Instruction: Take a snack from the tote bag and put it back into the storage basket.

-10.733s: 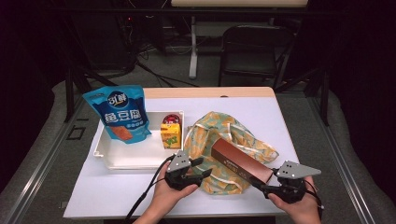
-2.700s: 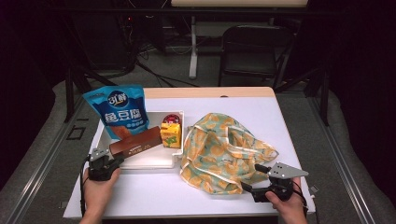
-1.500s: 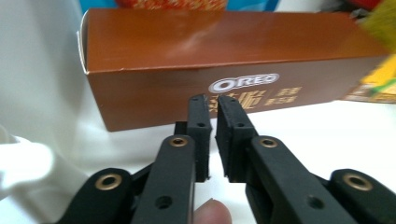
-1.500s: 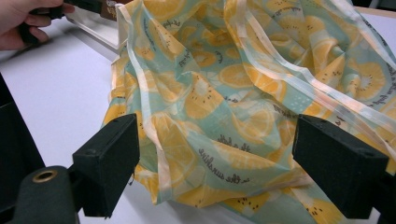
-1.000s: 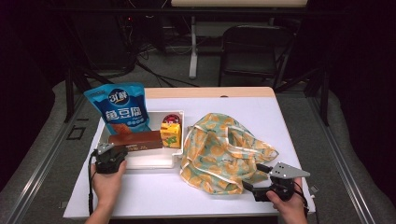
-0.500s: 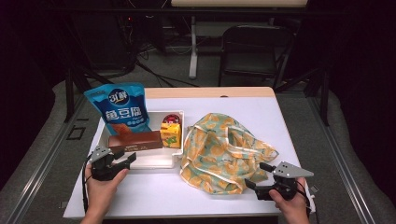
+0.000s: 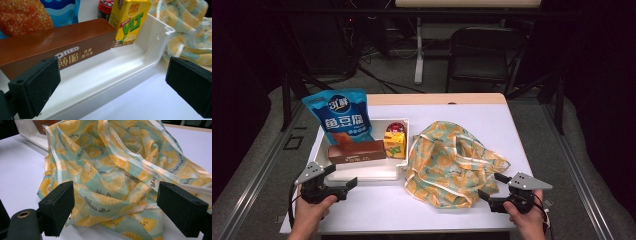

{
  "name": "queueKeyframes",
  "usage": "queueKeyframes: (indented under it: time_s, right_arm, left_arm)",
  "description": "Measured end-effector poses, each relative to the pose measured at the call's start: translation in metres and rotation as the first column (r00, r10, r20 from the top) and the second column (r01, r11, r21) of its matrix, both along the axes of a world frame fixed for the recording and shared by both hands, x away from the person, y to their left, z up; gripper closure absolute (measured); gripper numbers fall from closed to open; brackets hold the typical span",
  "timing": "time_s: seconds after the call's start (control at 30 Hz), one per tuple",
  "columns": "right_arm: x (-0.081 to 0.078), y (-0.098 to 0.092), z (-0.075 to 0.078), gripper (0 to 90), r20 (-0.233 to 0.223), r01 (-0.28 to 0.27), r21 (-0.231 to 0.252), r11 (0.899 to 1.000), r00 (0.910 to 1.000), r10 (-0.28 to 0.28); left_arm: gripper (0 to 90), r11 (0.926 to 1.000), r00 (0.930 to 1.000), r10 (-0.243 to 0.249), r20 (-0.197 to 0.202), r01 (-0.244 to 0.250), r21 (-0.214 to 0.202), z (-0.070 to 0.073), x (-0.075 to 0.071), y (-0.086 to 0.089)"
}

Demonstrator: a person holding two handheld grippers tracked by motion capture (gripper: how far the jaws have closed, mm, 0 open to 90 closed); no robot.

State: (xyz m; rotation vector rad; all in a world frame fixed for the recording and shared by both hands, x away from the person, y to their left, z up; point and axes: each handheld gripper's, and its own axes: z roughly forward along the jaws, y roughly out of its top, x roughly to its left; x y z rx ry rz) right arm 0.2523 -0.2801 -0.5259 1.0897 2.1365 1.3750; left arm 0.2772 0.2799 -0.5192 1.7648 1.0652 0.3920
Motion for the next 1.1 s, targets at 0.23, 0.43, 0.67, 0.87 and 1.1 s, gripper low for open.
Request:
queueKeyframes:
  time_s: [0.23, 0.43, 0.67, 0.87, 1.1]
  right_arm:
    - [0.001, -0.006, 0.0, 14.6, 0.007, 0.032, 0.015, 0.999, 0.9994, -0.033]
    - [0.002, -0.015, -0.001, 14.6, 0.006, 0.066, 0.022, 0.998, 0.9978, -0.066]
    - [0.003, -0.028, -0.002, 14.5, 0.012, 0.114, 0.01, 0.993, 0.9934, -0.114]
    - [0.005, -0.046, -0.006, 14.6, -0.006, 0.169, 0.031, 0.985, 0.9856, -0.169]
    - [0.004, -0.049, -0.007, 14.3, 0.0, 0.185, 0.037, 0.982, 0.9827, -0.185]
  left_arm:
    - [0.0, 0.9997, 0.9997, -0.019, 0.017, 0.019, -0.013, 0.0, -0.013, 0.015]
    - [0.0, 0.9996, 0.9993, -0.026, 0.025, 0.026, 0.007, -0.002, -0.025, 0.027]
    - [0.0, 0.9995, 0.9989, -0.032, 0.035, 0.032, -0.005, -0.005, -0.034, 0.041]
    - [0.0, 0.9982, 0.9972, -0.06, 0.045, 0.06, 0.006, -0.005, -0.035, 0.037]
    - [0.0, 0.9982, 0.9975, -0.058, 0.041, 0.057, 0.018, -0.008, -0.032, 0.035]
